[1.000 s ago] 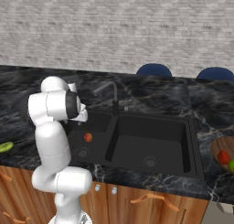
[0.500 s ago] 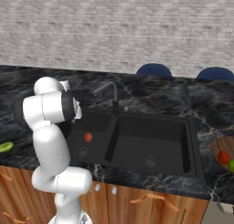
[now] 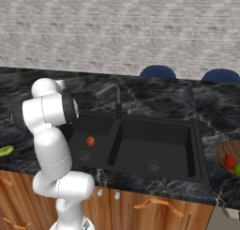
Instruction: There is a mixed pile of frozen fruits and vegetables on the counter. Locate all the frozen vegetables and place the items in a bowl on the counter. Take all the frozen fruits and defrost them in a running sink.
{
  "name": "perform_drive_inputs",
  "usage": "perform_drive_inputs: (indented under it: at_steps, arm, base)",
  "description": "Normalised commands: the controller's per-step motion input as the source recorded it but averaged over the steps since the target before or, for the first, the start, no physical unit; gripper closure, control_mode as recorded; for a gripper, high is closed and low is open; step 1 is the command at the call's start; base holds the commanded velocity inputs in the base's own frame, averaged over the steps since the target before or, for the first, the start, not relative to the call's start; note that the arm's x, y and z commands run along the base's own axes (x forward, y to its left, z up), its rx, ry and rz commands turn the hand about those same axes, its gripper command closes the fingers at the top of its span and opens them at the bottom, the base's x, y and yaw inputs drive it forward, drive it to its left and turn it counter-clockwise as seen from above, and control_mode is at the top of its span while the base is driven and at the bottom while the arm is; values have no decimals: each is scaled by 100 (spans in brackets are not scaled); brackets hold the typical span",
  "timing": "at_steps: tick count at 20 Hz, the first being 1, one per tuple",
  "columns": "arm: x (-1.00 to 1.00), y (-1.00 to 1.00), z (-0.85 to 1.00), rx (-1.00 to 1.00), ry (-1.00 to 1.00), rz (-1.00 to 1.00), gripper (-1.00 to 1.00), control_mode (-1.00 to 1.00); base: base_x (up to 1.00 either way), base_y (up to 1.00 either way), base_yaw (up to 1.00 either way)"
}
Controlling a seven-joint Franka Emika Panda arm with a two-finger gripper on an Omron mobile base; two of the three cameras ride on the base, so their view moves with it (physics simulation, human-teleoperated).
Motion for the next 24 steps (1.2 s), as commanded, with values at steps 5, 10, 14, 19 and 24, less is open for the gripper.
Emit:
perform_drive_inputs:
  at_steps: [5,10,14,19,24]
  arm:
    - [-7,20,0,0,1,20,-100,-100]
    - [-3,14,0,1,1,22,-100,-100]
    - [-8,12,12,0,3,20,-100,-100]
    - [-6,16,6,1,1,20,-100,-100]
    - [-22,17,1,1,0,16,-100,-100]
  base:
    - [0,0,0]
    - [0,0,0]
    - [0,0,0]
    - [0,0,0]
    - [0,0,0]
